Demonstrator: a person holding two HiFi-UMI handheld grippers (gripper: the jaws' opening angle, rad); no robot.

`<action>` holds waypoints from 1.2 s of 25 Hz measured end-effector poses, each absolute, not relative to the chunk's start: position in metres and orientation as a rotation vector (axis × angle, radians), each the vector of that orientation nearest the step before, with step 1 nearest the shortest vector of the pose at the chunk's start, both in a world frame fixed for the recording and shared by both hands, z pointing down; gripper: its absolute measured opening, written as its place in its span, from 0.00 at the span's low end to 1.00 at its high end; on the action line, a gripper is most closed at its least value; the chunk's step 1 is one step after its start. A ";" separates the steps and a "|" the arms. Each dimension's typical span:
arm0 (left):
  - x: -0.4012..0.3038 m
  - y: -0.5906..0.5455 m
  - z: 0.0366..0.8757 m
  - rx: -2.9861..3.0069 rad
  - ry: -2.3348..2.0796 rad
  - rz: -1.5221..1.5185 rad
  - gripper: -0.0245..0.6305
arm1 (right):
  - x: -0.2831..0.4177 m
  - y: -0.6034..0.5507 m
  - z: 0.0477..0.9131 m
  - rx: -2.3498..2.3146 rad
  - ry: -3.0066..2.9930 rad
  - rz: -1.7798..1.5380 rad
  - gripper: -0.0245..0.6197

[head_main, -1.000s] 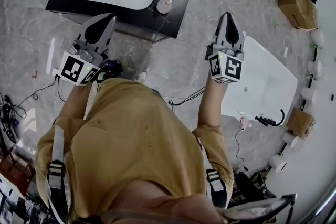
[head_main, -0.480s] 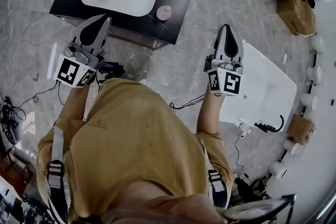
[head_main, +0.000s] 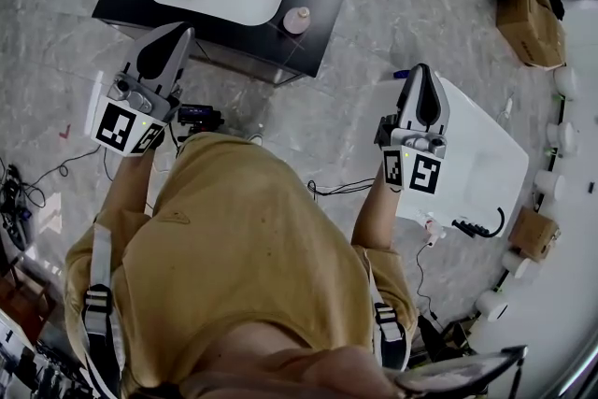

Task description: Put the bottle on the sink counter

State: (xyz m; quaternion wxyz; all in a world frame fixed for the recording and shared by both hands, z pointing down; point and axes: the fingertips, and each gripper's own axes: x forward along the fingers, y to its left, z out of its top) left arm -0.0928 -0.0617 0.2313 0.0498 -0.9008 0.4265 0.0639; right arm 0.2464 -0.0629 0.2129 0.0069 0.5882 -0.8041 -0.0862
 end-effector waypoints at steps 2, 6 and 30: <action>-0.094 -0.060 0.230 -2.736 1.305 0.194 0.04 | 0.250 -0.058 0.211 1.843 -2.509 -0.273 0.05; -0.105 -0.055 0.227 -2.718 1.322 0.193 0.04 | 0.254 -0.047 0.208 1.871 -2.498 -0.262 0.05; -0.133 -0.039 0.218 -2.683 1.354 0.173 0.04 | 0.274 -0.008 0.204 2.037 -2.398 -0.207 0.05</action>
